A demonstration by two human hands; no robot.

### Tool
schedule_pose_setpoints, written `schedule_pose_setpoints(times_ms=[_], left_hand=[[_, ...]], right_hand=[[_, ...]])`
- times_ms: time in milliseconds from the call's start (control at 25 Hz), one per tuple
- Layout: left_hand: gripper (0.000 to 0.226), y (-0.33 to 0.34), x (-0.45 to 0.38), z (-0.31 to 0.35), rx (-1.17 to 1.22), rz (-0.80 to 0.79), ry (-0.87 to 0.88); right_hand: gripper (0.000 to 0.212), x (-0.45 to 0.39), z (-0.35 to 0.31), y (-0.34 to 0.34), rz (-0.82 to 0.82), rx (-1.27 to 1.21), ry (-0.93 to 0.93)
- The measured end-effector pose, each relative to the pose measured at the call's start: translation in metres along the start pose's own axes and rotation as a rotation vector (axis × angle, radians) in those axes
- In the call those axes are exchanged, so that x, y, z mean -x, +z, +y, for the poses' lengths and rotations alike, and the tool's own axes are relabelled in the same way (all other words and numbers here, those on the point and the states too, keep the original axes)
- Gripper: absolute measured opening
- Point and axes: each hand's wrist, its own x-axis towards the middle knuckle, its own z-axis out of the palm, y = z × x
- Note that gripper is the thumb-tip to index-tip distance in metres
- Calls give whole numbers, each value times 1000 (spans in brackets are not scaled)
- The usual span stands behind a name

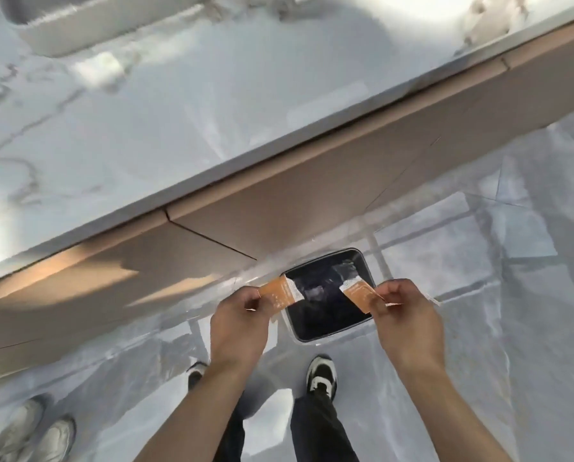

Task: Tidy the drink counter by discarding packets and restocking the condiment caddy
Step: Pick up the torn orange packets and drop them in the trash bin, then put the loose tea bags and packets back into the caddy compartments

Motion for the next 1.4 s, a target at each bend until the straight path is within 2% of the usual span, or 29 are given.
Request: schedule_pose_setpoints(times_ms=[40, 200, 320, 440, 560, 720, 880, 1080, 1400], left_hand=[[5, 18, -14, -8, -44, 15, 7], [11, 83, -56, -47, -256, 67, 20], [9, 125, -83, -75, -475, 63, 110], [9, 155, -107, -92, -615, 43, 180], [27, 168, -113, -102, -698, 52, 226], [39, 151, -94, -115, -901, 135, 428], [47, 110, -59, -97, -971, 241, 615], [47, 35, 13, -28, -907, 409, 816], [55, -134, 150, 97, -841, 669, 835]], right_hand=[[11, -15, 14, 9, 2, 51, -16], [9, -63, 77, 53, 21, 308, -68], [12, -88, 119, 91, 65, 513, -223], [21, -105, 149, 119, 43, 555, -319], [27, -112, 167, 130, -3, 601, -439], [55, -94, 170, 115, 1, 695, -492], [66, -62, 134, 76, 52, 706, -531], [70, -3, 38, 7, 191, 651, -630], [71, 132, -150, -110, 401, 583, -854]])
